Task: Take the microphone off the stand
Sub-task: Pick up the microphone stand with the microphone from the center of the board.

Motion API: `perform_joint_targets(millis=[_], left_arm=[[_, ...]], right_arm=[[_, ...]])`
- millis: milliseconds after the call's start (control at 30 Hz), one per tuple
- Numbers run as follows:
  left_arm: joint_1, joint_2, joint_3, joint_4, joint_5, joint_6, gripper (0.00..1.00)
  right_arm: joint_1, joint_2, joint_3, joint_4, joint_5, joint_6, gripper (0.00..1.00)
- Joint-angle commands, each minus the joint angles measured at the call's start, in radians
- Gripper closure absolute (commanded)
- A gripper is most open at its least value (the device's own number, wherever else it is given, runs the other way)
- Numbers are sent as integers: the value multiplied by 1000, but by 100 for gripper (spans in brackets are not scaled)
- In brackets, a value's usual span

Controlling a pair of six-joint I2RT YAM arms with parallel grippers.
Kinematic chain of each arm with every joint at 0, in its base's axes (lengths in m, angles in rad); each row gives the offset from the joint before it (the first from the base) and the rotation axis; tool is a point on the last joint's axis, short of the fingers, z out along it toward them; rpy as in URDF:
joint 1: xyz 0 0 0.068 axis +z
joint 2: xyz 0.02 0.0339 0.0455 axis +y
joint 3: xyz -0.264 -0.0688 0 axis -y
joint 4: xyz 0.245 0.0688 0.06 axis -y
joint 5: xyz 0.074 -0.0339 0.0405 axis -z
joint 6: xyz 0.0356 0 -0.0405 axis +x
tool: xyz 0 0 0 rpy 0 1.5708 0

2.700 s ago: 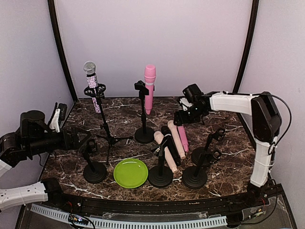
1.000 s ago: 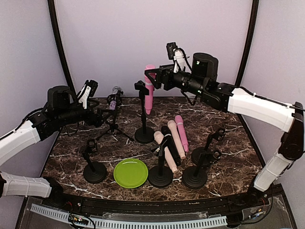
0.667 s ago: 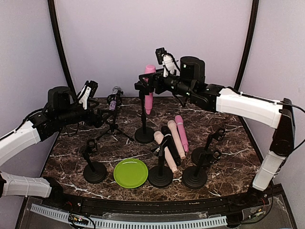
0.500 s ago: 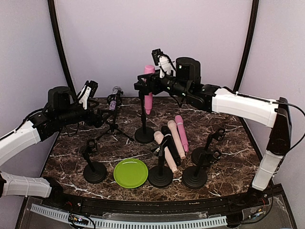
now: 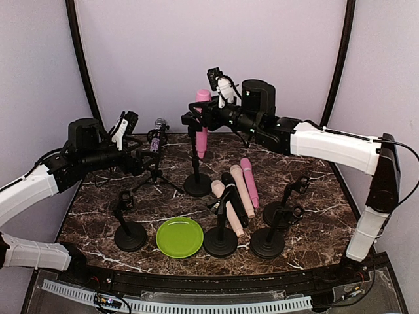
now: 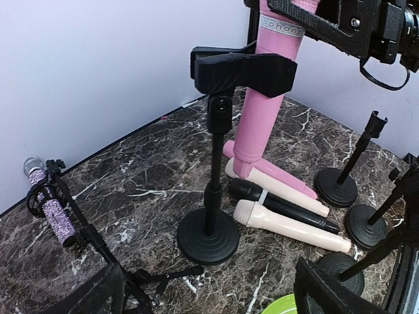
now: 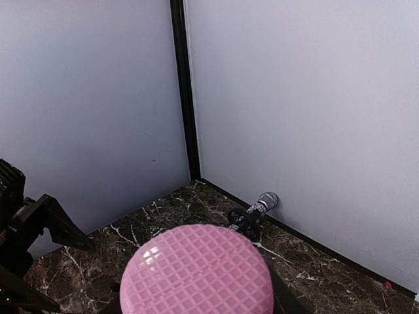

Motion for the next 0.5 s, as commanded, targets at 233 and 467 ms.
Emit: perform_joint_targets(millis=[233,467], left_arm=[[-14,99,13,96,181,-7,11],[-65,101,-25,140,155,-5,11]], right_arm=[[-49,-122,44,215,-262,111,100],[-79,-168,49,267,-345,238,100]])
